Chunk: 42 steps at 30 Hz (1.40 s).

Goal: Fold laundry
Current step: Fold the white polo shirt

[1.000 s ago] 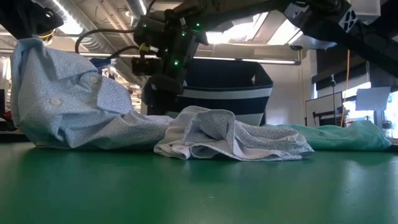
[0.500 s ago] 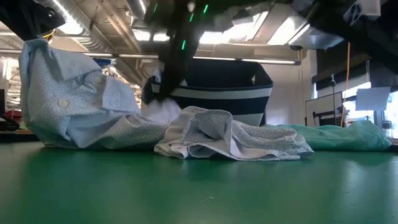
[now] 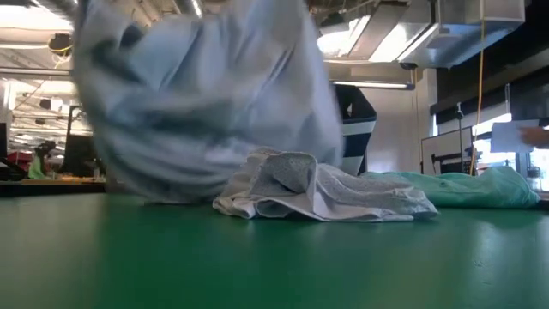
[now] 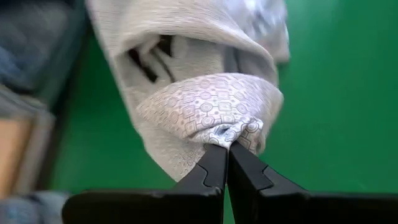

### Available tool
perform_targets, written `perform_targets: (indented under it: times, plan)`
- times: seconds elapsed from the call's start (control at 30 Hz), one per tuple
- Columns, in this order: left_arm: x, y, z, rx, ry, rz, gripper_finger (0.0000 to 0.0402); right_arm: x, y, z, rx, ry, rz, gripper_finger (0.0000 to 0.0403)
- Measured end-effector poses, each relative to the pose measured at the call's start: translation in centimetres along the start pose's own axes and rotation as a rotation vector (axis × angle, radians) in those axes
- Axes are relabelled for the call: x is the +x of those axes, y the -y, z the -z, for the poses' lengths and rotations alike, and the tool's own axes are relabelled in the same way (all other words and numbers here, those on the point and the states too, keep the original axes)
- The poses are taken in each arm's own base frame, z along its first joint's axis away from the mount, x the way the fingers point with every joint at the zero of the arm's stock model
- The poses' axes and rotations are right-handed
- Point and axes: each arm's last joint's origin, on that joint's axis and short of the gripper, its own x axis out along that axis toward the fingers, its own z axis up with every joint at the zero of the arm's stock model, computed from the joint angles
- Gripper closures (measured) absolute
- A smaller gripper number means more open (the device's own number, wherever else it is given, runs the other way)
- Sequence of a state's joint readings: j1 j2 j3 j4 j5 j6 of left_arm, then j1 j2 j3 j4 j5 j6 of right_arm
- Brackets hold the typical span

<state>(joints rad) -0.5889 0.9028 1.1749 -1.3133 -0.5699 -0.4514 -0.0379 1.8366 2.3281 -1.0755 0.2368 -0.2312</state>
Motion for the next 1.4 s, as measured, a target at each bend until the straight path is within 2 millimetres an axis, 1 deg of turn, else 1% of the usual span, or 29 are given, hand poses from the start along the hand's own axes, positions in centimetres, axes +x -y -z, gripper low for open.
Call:
perform_targets:
  times: [0.1,0.2,0.3,0.37,0.47,0.57,0.63,0.73,0.93,1.03,1.1,1.2,1.27,1.4]
  plan:
    - [-2.8,-1.6,-1.9,0.016,0.147,-0.076,0.0398,-4.4,0.5,-0.8,0.034,0.113,0.06,0.0402]
    - [-5.7,-3.4,-3.7,-0.003,0.299,-0.19,0.0398,-8.6,1.1,-1.1,0.066,0.224,0.116,0.0402]
    - [-8.6,-5.2,-5.2,-0.051,0.444,-0.318,0.0398,-11.5,1.6,-1.4,0.101,0.324,0.156,0.0402]
    - [-10.2,-6.2,-6.0,-0.091,0.521,-0.394,0.0398,-13.0,1.9,-1.6,0.125,0.389,0.177,0.0402]
    - [-11.9,-7.4,-6.5,-0.131,0.583,-0.473,0.0398,-15.3,2.7,-1.6,0.162,0.473,0.212,0.0402]
    - [-13.0,-8.2,-6.4,-0.176,0.619,-0.522,0.0398,-17.1,3.5,-1.5,0.207,0.523,0.296,0.0402]
    - [-13.5,-8.6,-6.4,-0.205,0.644,-0.531,0.0398,-17.6,4.1,-1.5,0.224,0.542,0.358,0.0402]
    - [-13.8,-8.8,-6.6,-0.237,0.684,-0.5,0.0398,-17.8,4.6,-1.7,0.245,0.574,0.389,0.0402]
    - [-13.4,-8.0,-7.1,-0.152,0.712,-0.328,0.0398,-17.6,6.0,-1.4,0.263,0.568,0.455,0.0402]
    - [-12.8,-7.6,-7.4,-0.142,0.687,-0.316,0.0398,-17.2,6.1,-1.1,0.262,0.548,0.383,0.0402]
    - [-12.5,-7.5,-7.1,-0.159,0.655,-0.305,0.0398,-16.6,5.6,-0.8,0.247,0.505,0.307,0.0402]
    - [-11.6,-7.2,-6.5,-0.173,0.578,-0.294,0.0398,-15.4,4.9,0.0,0.21,0.393,0.211,0.0402]
    - [-11.0,-6.9,-6.2,-0.178,0.529,-0.305,0.0398,-14.5,4.0,0.2,0.2,0.331,0.152,0.0402]
    - [-9.7,-6.0,-6.6,-0.163,0.452,-0.31,0.0398,-12.9,2.2,0.2,0.152,0.249,0.073,0.0402]
